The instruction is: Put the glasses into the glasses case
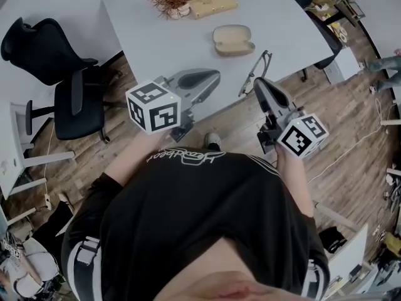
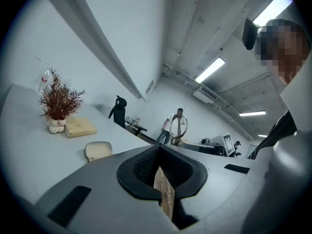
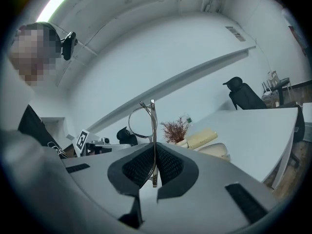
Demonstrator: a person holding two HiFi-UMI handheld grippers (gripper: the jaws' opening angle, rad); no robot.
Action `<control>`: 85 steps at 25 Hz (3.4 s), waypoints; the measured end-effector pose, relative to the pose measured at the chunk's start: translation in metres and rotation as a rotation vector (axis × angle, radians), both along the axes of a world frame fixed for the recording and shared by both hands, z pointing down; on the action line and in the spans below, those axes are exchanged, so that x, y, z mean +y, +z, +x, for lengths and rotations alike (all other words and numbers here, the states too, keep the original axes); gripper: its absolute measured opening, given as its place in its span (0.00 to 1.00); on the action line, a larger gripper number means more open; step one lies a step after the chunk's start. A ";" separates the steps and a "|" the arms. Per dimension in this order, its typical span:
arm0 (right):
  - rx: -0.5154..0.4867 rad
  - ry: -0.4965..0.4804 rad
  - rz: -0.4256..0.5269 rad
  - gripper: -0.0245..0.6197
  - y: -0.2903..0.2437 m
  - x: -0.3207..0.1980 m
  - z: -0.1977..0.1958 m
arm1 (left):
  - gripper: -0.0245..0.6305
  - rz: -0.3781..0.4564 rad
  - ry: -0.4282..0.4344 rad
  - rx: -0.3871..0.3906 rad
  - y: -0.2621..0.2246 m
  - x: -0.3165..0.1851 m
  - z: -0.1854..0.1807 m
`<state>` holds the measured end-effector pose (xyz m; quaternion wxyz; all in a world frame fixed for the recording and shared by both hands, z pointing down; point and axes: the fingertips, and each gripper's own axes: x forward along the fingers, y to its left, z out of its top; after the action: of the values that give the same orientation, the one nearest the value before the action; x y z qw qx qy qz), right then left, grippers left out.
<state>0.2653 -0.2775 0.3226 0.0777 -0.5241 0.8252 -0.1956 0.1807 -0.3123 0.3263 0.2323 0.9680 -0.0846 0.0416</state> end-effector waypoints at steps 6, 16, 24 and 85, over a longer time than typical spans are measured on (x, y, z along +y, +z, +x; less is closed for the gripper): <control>-0.001 -0.065 -0.012 0.06 0.009 -0.051 0.031 | 0.05 -0.018 -0.055 -0.004 0.009 -0.044 0.031; 0.032 -0.160 -0.041 0.06 0.027 -0.118 0.058 | 0.05 -0.039 -0.135 -0.027 0.026 -0.092 0.053; 0.140 -0.197 -0.062 0.06 0.051 -0.160 0.071 | 0.05 -0.065 -0.189 -0.048 0.043 -0.119 0.045; 1.395 -1.050 -0.390 0.06 0.270 -0.229 0.054 | 0.05 -0.210 -0.301 -0.115 0.112 -0.165 0.019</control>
<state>0.3189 -0.5066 0.5928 -0.6319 -0.0825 0.7704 0.0201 0.1998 -0.4771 0.4380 0.3304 0.9109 -0.2367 0.0704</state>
